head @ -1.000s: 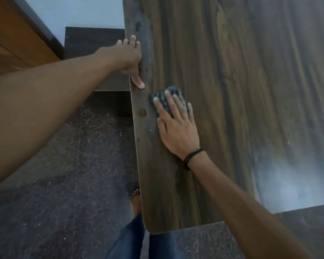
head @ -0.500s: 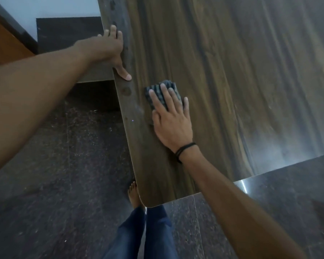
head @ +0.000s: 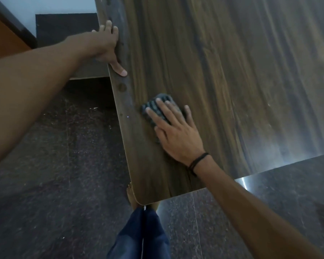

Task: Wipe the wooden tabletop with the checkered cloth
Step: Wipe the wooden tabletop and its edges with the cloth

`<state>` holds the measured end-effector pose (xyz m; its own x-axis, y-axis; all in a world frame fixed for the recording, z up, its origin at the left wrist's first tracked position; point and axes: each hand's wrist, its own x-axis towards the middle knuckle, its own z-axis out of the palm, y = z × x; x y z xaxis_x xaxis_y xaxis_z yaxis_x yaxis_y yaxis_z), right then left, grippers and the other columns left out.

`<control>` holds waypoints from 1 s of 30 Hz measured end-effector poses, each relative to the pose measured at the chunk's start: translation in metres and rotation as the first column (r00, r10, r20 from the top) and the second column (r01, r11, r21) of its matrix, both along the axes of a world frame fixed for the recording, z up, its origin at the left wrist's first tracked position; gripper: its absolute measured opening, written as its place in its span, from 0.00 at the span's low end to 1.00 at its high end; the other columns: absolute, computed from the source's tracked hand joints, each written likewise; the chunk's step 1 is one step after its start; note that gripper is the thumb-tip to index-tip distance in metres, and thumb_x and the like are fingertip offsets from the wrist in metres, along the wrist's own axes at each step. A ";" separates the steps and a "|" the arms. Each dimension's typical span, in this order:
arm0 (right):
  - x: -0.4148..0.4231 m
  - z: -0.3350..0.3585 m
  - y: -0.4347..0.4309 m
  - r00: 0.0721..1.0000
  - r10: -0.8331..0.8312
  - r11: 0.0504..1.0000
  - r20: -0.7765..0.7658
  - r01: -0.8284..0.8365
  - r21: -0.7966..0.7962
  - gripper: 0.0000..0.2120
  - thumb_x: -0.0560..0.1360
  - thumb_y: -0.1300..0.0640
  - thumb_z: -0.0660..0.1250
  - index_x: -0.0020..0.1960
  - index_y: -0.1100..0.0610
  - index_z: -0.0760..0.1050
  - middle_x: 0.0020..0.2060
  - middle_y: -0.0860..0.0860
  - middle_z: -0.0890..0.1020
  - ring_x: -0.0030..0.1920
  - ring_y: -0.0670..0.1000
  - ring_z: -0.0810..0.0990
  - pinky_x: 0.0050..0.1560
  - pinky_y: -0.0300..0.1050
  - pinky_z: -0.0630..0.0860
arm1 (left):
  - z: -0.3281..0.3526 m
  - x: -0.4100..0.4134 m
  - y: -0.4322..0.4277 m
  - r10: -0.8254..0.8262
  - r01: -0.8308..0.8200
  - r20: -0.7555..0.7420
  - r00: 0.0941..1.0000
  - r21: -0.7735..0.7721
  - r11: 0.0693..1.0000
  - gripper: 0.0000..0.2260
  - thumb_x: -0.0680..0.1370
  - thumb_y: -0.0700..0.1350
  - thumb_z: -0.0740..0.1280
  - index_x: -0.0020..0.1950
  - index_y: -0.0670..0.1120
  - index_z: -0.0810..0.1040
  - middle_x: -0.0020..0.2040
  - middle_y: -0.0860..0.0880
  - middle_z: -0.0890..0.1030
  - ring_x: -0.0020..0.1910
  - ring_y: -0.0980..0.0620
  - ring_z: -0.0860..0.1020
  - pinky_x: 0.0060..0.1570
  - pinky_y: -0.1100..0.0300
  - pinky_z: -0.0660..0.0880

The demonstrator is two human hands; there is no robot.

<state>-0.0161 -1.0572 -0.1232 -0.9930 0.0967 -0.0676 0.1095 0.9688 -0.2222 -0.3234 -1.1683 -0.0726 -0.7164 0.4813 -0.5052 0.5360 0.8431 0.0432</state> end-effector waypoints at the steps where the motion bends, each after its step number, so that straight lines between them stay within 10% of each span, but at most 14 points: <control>1: -0.007 0.000 0.007 0.997 -0.078 0.997 0.008 0.078 -0.014 0.26 0.85 0.46 0.50 0.82 0.41 0.53 0.82 0.47 0.52 0.81 0.50 0.50 0.79 0.65 0.46 | 0.000 -0.001 0.000 -0.001 0.001 0.007 1.000 0.005 1.000 0.65 0.61 0.61 0.79 0.79 0.43 0.36 0.79 0.43 0.35 0.79 0.42 0.40 0.76 0.44 0.44; 3: -0.020 0.005 0.000 0.972 -0.229 0.970 0.049 0.232 -0.071 0.26 0.84 0.46 0.49 0.82 0.42 0.52 0.82 0.48 0.51 0.82 0.51 0.47 0.79 0.64 0.44 | 0.002 -0.003 0.001 -0.010 0.010 0.024 1.000 0.013 1.000 0.64 0.61 0.60 0.79 0.79 0.43 0.36 0.79 0.43 0.35 0.78 0.42 0.40 0.77 0.44 0.44; 8: 0.024 0.001 -0.012 0.999 0.040 0.999 0.023 -0.039 -0.030 0.26 0.85 0.46 0.49 0.82 0.41 0.51 0.82 0.46 0.51 0.81 0.49 0.49 0.79 0.62 0.48 | 0.003 0.000 0.001 0.014 -0.014 0.035 0.999 -0.011 1.000 0.65 0.62 0.61 0.78 0.79 0.43 0.35 0.79 0.43 0.34 0.79 0.42 0.39 0.76 0.44 0.43; 13: 0.006 0.005 -0.034 0.965 -0.258 0.963 0.040 0.260 -0.068 0.26 0.84 0.46 0.47 0.82 0.43 0.53 0.82 0.48 0.52 0.82 0.51 0.49 0.79 0.63 0.47 | 0.002 -0.003 0.000 -0.020 0.020 0.002 1.000 0.018 1.000 0.63 0.62 0.59 0.79 0.80 0.42 0.37 0.80 0.42 0.37 0.79 0.41 0.41 0.76 0.43 0.45; 17: 0.046 0.002 -0.022 1.000 -0.012 0.999 -0.001 0.012 0.043 0.25 0.85 0.46 0.50 0.82 0.42 0.55 0.82 0.47 0.55 0.81 0.51 0.56 0.78 0.63 0.53 | -0.001 0.000 -0.001 -0.038 0.038 -0.021 0.999 -0.003 0.999 0.64 0.62 0.61 0.78 0.79 0.42 0.36 0.79 0.41 0.36 0.79 0.41 0.41 0.76 0.43 0.46; 21: 0.027 0.005 -0.029 0.910 -0.413 0.910 0.027 0.414 -0.031 0.25 0.84 0.47 0.50 0.82 0.43 0.55 0.82 0.49 0.55 0.81 0.52 0.53 0.79 0.64 0.49 | 0.004 -0.007 -0.004 -0.057 0.056 0.038 0.998 0.027 0.998 0.65 0.61 0.62 0.77 0.79 0.41 0.35 0.79 0.41 0.35 0.78 0.41 0.40 0.77 0.43 0.44; 26: 0.050 0.003 -0.046 0.993 -0.120 0.991 0.006 0.120 0.059 0.25 0.85 0.46 0.49 0.82 0.42 0.55 0.82 0.48 0.56 0.81 0.51 0.56 0.79 0.63 0.50 | 0.004 0.000 -0.008 -0.066 0.065 0.031 0.997 0.017 0.998 0.64 0.61 0.64 0.76 0.79 0.41 0.36 0.79 0.41 0.35 0.79 0.40 0.40 0.77 0.44 0.44; 30: 0.020 0.006 -0.063 0.909 -0.418 0.908 -0.013 0.417 -0.036 0.26 0.83 0.48 0.52 0.81 0.43 0.58 0.81 0.49 0.57 0.81 0.53 0.55 0.79 0.64 0.49 | 0.003 -0.003 -0.006 -0.064 0.062 0.047 0.997 0.044 0.997 0.63 0.63 0.63 0.76 0.79 0.42 0.36 0.79 0.43 0.35 0.79 0.42 0.39 0.77 0.44 0.45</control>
